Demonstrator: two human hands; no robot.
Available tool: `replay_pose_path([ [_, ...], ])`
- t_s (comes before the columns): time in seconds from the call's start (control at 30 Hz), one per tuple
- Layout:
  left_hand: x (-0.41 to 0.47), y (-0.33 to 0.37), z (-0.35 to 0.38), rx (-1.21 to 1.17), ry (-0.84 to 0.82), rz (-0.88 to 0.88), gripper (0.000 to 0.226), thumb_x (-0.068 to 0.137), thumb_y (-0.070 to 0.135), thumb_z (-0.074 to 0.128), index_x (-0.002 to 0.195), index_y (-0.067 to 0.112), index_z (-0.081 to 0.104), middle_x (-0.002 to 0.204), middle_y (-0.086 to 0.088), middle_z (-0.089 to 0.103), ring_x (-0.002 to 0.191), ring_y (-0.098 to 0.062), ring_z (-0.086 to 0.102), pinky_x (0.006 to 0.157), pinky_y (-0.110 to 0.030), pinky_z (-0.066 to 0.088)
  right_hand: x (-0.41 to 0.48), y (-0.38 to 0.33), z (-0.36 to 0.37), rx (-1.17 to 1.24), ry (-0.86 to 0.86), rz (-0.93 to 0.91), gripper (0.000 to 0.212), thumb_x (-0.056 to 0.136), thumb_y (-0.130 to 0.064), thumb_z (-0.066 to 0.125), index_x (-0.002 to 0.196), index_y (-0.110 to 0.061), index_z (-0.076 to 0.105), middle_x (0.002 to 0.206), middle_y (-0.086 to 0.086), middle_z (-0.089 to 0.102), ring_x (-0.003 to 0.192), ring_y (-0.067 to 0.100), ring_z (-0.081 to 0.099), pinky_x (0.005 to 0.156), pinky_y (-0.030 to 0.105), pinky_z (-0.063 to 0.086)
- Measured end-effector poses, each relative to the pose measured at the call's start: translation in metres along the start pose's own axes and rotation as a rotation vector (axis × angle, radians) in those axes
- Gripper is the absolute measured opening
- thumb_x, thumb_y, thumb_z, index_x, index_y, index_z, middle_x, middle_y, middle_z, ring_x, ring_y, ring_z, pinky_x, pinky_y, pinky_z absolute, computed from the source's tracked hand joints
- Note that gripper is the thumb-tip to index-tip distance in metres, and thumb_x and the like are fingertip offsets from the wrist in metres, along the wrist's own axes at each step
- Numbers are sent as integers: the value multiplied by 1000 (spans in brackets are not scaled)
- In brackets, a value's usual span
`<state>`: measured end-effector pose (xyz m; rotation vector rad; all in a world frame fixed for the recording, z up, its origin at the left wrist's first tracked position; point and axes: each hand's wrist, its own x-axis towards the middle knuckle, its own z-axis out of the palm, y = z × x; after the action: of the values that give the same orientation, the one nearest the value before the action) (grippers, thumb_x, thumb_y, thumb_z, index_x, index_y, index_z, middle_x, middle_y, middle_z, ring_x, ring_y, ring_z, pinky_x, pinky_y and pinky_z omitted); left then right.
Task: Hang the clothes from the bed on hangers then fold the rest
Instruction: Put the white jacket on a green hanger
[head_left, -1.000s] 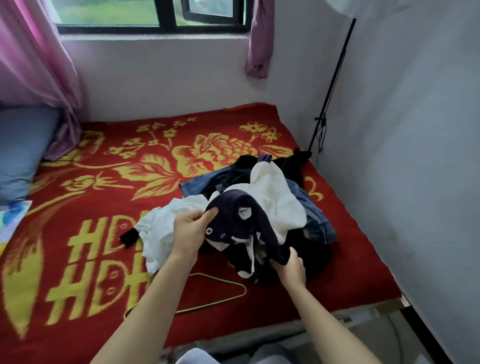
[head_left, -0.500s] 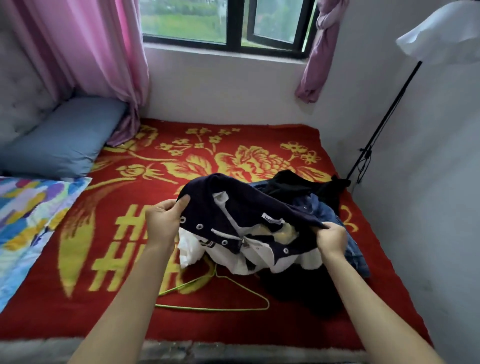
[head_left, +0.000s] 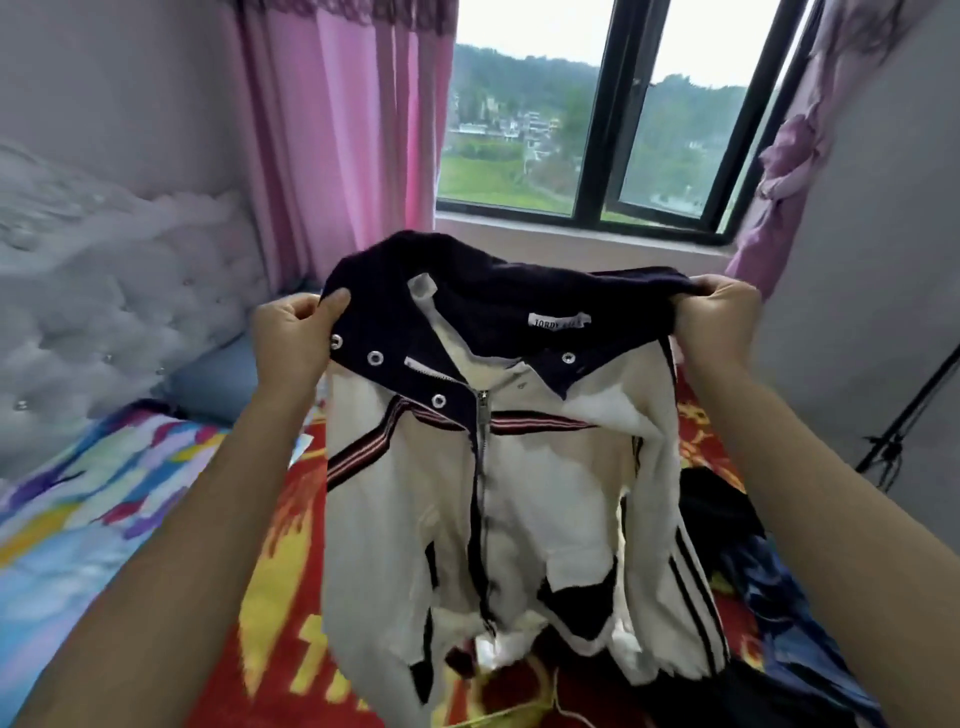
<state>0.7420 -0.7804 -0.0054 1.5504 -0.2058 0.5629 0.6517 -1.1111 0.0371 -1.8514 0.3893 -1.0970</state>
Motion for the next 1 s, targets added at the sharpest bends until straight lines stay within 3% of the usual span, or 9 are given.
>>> replay_pose_path([
  [0.1,29,-13,-45,81,25,69,34,85,22,65,54,19,53,37,19,46,38,4,39,42,-12,31,-13,-9,50,-53,-62,-40,17,73,-2,59,79,-12,71,59,-2,58,56,14,53,52,24,44],
  [0.23,21,-84,-92,330,-144,68,41,82,30,66,56,1,55,46,-1,49,52,-10,42,55,-33,36,-55,34,111,-271,-356,127,15,68,3,59,74,-7,69,69,16,65,71,29,63,66,43,53],
  [0.27,8,-108,-99,406,-200,47,42,82,30,69,56,0,55,50,-11,50,55,-16,44,56,-37,35,-73,50,123,-371,-425,183,14,67,4,57,72,-4,68,67,18,63,69,30,63,64,42,53],
  [0.37,-48,-180,-123,571,-267,-80,46,83,20,71,48,10,43,45,-10,39,48,-20,36,54,-34,27,-145,102,152,-562,-603,374,18,68,9,50,57,-4,54,54,13,52,62,29,59,51,31,46],
  [0.47,-102,-230,-145,633,-298,-245,44,84,22,69,51,7,45,46,-10,45,44,-21,43,54,-33,32,-210,148,153,-630,-653,534,19,69,8,50,58,-7,51,60,15,54,70,34,63,57,33,47],
  [0.57,-150,-258,-164,739,-400,-261,46,81,16,74,48,17,41,42,-6,47,42,-26,48,45,-30,30,-255,174,144,-706,-680,645,15,73,7,50,66,-7,54,60,9,52,67,30,57,52,29,39],
  [0.77,-211,-270,-174,801,-494,-333,44,74,10,79,45,8,47,38,-4,43,34,-23,46,36,-28,31,-292,186,136,-760,-722,713,22,75,8,47,60,-8,47,55,6,46,61,26,50,52,27,32],
  [0.9,-202,-265,-173,772,-419,-372,50,78,11,76,46,14,37,39,-8,48,37,-26,48,41,-31,36,-262,172,169,-610,-664,670,15,78,4,51,80,-5,63,71,11,58,76,29,59,56,28,38],
  [1.0,-176,-266,-171,791,-316,-401,51,84,15,71,48,13,35,41,-11,49,42,-31,50,47,-34,37,-237,156,205,-212,-600,719,41,83,-2,58,123,-7,56,107,13,62,100,27,60,78,33,50],
])
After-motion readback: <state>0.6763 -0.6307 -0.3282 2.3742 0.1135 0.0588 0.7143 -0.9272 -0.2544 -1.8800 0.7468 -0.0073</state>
